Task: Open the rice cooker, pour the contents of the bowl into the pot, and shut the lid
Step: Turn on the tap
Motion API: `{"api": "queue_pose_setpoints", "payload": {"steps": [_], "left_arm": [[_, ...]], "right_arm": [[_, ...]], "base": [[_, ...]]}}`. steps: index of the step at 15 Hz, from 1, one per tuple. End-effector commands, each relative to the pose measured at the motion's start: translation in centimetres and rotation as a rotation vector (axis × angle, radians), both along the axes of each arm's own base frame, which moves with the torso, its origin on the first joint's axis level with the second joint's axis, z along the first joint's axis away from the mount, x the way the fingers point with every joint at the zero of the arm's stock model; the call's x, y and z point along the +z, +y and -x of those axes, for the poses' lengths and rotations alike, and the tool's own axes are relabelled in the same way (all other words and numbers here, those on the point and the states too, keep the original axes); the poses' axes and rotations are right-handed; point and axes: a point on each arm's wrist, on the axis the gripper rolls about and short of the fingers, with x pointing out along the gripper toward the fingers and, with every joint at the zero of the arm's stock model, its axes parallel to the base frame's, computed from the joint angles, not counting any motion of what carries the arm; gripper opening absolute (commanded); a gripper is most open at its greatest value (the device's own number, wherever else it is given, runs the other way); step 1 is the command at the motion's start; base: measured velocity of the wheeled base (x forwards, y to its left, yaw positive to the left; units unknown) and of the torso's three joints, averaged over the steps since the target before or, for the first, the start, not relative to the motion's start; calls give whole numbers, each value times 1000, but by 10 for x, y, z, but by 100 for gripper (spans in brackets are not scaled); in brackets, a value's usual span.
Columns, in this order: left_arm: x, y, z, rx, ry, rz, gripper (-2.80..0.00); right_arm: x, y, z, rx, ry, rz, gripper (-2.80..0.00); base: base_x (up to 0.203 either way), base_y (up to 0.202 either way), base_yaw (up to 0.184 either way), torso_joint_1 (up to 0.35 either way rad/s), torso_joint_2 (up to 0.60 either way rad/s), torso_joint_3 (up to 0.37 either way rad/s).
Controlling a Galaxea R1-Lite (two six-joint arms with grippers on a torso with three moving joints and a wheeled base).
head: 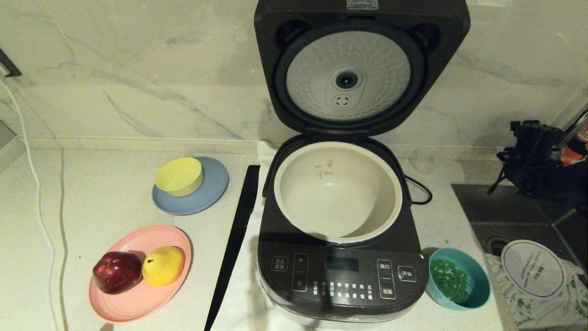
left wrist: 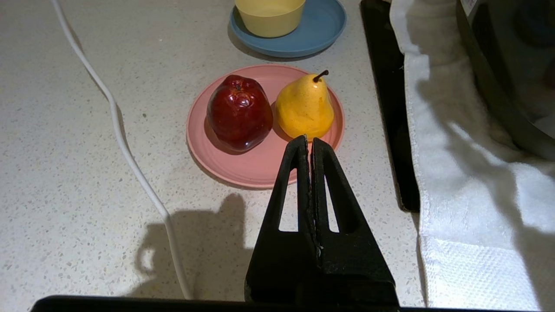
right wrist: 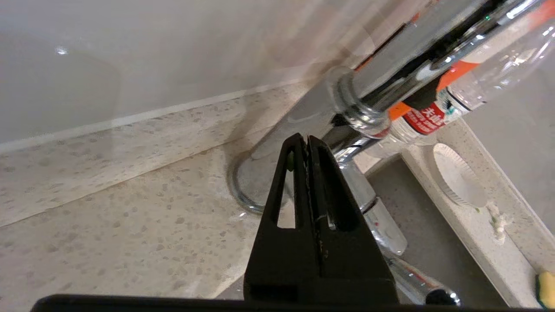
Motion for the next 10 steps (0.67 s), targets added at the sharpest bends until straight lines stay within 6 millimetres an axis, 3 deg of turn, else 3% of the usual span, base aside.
{"api": "queue_pose_setpoints", "payload": {"steps": [1,10], "left_arm": [[-3,0,-1,1,6,-1,-280],[-3,0,-1,0,6,-1,-280]], "right_arm": [[5,-1,1,-4,-15,6,-280],[24,11,1,28,-27,-7,-280]], "base": [[0,0,0,0,0,0],[0,0,0,0,0,0]]}}
